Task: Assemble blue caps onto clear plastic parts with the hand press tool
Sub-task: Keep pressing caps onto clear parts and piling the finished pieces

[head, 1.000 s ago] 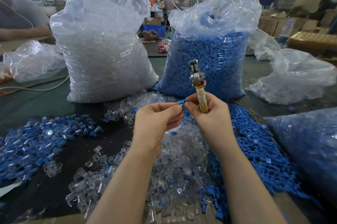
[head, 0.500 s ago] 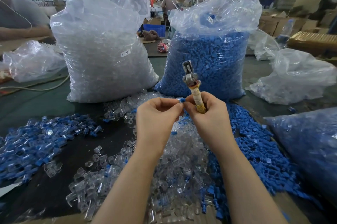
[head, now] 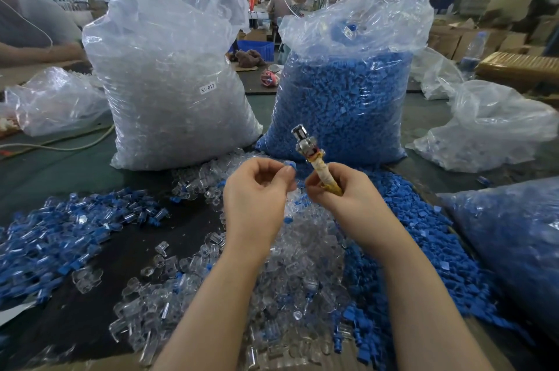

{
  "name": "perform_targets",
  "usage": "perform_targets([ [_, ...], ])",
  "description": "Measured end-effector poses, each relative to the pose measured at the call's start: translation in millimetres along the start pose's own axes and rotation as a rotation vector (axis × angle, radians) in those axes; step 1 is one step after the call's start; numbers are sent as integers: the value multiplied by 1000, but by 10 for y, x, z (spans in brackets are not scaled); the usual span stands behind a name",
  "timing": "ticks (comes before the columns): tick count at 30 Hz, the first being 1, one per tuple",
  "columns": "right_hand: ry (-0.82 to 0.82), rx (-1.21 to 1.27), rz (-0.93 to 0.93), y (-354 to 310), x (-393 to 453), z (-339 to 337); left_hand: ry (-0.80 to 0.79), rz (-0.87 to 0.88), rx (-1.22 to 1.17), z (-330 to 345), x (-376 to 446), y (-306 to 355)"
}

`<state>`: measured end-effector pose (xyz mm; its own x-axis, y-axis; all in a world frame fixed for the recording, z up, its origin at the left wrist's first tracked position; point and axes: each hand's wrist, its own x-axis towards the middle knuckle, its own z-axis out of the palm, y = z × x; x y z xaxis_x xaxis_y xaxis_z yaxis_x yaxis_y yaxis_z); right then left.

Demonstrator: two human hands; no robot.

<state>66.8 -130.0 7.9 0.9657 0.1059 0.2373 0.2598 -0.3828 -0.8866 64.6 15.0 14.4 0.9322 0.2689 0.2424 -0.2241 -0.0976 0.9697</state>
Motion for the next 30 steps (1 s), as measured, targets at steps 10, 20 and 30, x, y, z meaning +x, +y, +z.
perform_targets([
  [10, -206, -36, 92, 51, -13, -28, -18, 17, -157, -103, 69, 14],
  [20, -179, -216, 38, 24, -14, 3, -40, 6, -192, -145, 85, 29],
  [30, -195, -248, 68, 15, -7, 5, -24, -160, -245, -175, 112, -14],
])
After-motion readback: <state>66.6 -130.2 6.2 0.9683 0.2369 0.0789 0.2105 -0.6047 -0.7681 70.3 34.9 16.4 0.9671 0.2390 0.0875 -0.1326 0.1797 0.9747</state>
